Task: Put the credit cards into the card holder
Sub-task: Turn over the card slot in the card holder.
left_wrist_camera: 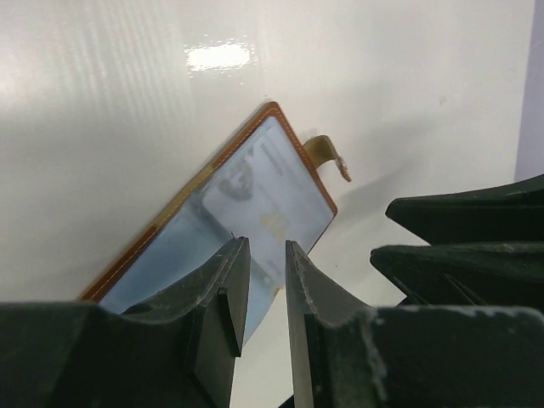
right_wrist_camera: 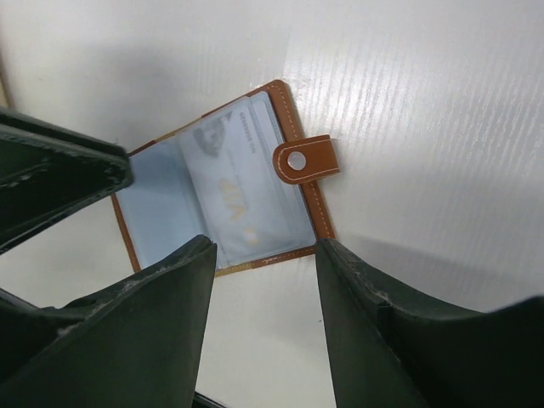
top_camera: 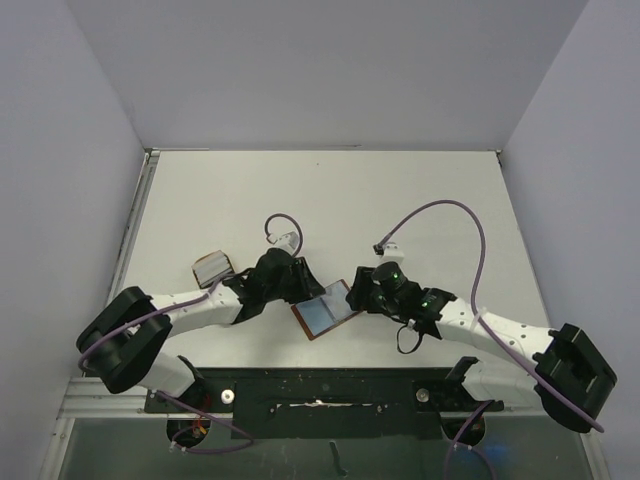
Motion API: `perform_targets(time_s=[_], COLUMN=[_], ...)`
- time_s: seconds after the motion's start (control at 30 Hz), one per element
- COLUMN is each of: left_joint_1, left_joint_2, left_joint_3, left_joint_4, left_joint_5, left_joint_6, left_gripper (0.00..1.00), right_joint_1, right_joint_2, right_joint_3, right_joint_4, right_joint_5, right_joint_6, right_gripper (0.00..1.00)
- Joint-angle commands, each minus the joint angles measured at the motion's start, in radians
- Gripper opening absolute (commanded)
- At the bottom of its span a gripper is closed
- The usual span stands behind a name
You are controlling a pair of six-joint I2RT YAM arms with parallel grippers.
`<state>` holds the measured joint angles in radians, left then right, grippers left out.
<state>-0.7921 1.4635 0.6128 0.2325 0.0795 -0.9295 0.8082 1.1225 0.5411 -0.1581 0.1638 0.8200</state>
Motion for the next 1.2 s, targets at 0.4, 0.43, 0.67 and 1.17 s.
perform_targets(time_s=[0.4,0.43,0.67,1.17], left_joint_1=[-0.004,-0.004,-0.004,0.072], left_joint_2=[-0.194,-0.183,-0.101,-0.039], left_joint_3=[-0.108,-0.110,-0.133,0.000], left_joint_4=[-0.224,-0.215,-0.095,-0.098], left_joint_5=[-0.126,-0.123,-0.096,-0.079], left_joint_6=[-0.013,-0.016,-0.030,0.086], left_gripper=[0.26,0.26,0.24,0.18], right_joint_1=[-0.064,-0.064,-0.065,-0.023], right_joint_2=[0.255,0.263,0.292,0.209], right_joint_3=[0.136,0.133,0.110,0.007], right_joint_4=[0.034,0.043,0.069,0.033], right_joint_5=[-0.043,-0.048,-0.057,0.051], right_joint_6=[-0.164,-0.162,-0.137,0.018], right_gripper=[0.53,0.52,0.50,0.27])
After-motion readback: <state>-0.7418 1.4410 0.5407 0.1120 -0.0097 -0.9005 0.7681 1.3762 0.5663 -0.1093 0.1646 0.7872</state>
